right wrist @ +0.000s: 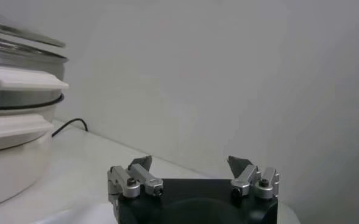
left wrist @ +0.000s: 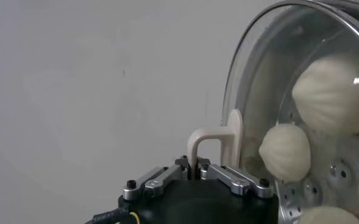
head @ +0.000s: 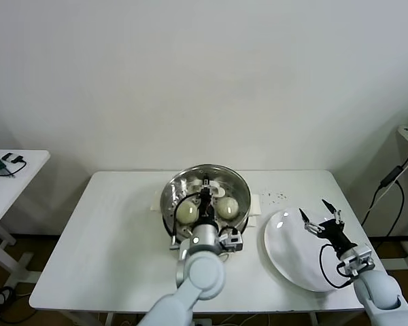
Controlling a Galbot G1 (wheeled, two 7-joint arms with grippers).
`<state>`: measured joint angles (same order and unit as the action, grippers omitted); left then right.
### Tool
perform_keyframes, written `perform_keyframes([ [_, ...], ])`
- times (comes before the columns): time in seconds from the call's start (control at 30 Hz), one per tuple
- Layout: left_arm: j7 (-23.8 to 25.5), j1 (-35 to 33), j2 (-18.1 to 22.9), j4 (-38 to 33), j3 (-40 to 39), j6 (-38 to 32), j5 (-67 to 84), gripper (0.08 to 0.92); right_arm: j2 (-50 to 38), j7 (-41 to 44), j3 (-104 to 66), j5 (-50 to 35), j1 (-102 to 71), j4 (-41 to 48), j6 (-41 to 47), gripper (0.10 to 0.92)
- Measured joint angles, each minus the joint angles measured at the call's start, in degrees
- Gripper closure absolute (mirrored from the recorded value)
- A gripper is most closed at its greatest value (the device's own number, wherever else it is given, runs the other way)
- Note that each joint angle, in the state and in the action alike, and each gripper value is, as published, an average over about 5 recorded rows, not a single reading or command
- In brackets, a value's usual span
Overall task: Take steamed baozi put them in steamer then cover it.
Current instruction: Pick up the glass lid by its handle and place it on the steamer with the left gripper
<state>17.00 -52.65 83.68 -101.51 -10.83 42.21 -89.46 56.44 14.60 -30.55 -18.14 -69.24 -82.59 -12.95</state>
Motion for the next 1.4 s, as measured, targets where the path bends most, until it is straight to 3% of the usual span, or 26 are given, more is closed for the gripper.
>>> perform_keyframes([
  [0.87, 0.1, 0.4, 0.1, 2.3, 0.2, 0.0, 0.1, 0.843, 0.6, 1.2, -1.1, 0.7, -0.6, 0.3, -0.6, 0.203],
  [1.4, 1.1, -3.3, -3.0, -4.0, 1.2, 0.0, 1.7, 0.404, 0.5, 1.5, -1.1, 0.8, -0.1, 0.3, 0.2, 0.203],
])
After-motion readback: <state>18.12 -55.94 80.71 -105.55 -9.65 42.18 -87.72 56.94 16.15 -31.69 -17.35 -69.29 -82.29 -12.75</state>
